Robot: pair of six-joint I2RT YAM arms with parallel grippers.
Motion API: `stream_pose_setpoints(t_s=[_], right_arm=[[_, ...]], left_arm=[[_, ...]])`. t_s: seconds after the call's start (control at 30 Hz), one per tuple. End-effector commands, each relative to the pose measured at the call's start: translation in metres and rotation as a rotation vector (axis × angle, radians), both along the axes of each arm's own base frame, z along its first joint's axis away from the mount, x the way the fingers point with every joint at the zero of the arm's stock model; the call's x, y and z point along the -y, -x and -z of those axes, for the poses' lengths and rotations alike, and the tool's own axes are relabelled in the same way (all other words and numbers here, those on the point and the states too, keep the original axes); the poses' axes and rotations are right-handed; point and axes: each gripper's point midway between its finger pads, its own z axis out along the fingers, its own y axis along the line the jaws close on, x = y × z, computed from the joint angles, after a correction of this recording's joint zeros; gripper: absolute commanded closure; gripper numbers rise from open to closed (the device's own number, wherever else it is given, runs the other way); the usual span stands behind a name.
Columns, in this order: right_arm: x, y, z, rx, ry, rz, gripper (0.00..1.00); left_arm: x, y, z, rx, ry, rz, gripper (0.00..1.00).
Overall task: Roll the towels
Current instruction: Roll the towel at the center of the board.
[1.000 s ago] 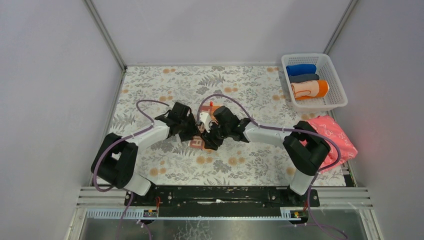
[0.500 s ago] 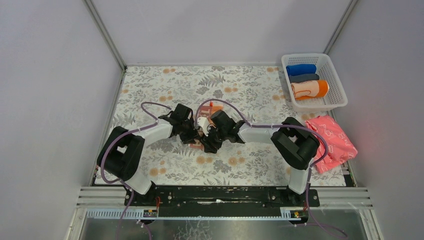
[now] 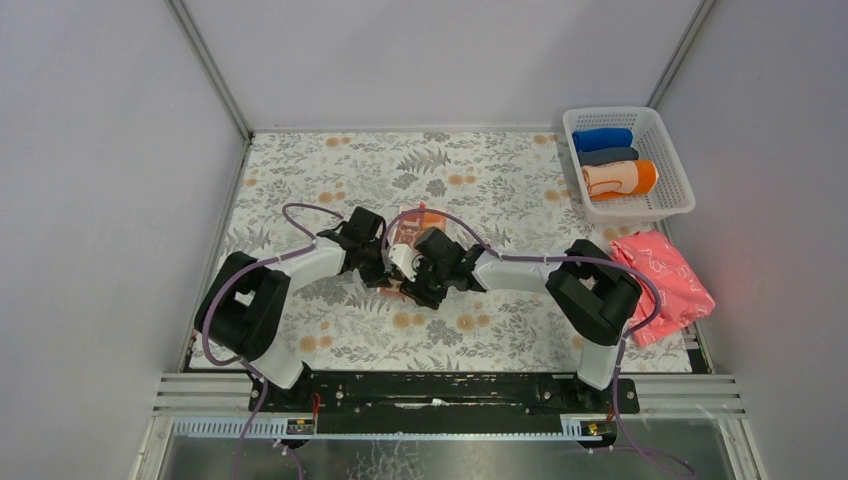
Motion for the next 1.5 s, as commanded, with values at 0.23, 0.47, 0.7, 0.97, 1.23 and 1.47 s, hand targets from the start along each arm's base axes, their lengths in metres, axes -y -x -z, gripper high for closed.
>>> stream_pose_setpoints(t_s=[0.23, 0.47, 0.7, 0.97, 1.23, 1.47], right_arm=[[0.044, 0.018, 0.036, 0.023, 0.292, 0.002, 0.53], [0.046, 0.020, 0.044, 0.044, 0.362, -0.013, 0.81], [0.010, 0.031, 0.021, -0.071, 0.180, -0.008, 1.00], [-0.019, 0.038, -0.011, -0.415, -0.106, 0.026, 1.00], [-0.023, 0.035, -0.016, -0.705, -0.255, 0.132, 1.00], [-0.011, 0.027, 0.000, -0.896, -0.276, 0.281, 1.00]], left_arm=[[-0.025, 0.019, 0.038, -0.091, -0.127, -0.005, 0.63], [-0.031, 0.017, 0.039, -0.099, -0.135, -0.026, 0.64], [-0.038, 0.001, 0.011, -0.035, -0.092, -0.088, 0.58], [-0.069, -0.002, -0.028, 0.058, -0.046, -0.243, 0.39], [-0.068, 0.027, -0.038, 0.037, 0.066, -0.282, 0.35], [-0.066, 0.052, -0.024, -0.016, 0.108, -0.313, 0.36]])
